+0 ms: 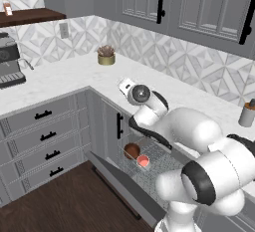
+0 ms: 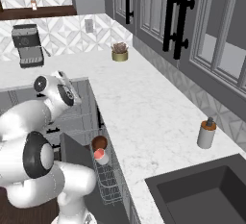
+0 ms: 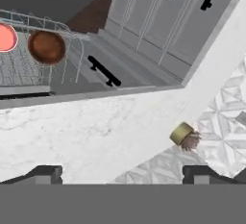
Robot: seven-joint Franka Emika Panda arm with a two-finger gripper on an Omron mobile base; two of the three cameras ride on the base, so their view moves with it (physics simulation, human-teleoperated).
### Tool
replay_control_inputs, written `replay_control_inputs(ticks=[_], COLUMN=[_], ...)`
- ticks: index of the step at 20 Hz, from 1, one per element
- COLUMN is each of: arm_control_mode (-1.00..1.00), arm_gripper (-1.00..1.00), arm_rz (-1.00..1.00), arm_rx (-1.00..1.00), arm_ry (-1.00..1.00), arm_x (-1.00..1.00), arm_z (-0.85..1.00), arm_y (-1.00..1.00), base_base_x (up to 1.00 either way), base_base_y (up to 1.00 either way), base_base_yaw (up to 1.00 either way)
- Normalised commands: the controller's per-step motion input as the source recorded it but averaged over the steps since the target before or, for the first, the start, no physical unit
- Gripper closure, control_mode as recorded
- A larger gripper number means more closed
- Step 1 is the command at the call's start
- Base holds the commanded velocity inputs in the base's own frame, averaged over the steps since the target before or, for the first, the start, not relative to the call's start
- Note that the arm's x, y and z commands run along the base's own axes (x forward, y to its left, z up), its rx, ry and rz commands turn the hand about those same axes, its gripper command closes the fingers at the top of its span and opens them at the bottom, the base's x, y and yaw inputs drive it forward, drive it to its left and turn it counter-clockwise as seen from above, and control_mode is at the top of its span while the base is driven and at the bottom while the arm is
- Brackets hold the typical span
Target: Pick up the cup and bowl from the counter, place them in the dishwasher, and close the dishwasher door.
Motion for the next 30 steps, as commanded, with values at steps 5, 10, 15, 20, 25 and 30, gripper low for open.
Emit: replay_control_inputs(ticks=[5, 10, 15, 20, 25, 30], arm_control_mode=[-1.00, -1.00, -1.00, -1.00, -1.00, -1.00], arm_gripper=[-1.00, -1.00, -1.00, -1.00, -1.00, -1.00], arm_rz=[0.29, 0.44, 0.58, 0.61, 0.63, 0.33], arm_rx=[-0.09, -0.18, -0.40, -0.54, -0.54, -0.29], arm_ry=[0.74, 0.23, 0.31, 0.21, 0.13, 0.00], arm_x=[-0.07, -0.51, -0.77, -0.65, -0.52, -0.22], arm_z=[0.08, -0.66, -0.86, -0.97, -0.89, -0.74], arm_y=[0.29, 0.40, 0.86, 0.80, 0.50, 0.33], base_base_x=[0.00, 0.00, 0.00, 0.00, 0.00, 0.00], base_base_y=[0.00, 0.00, 0.00, 0.00, 0.00, 0.00], base_base_yaw=[0.00, 0.00, 0.00, 0.00, 0.00, 0.00])
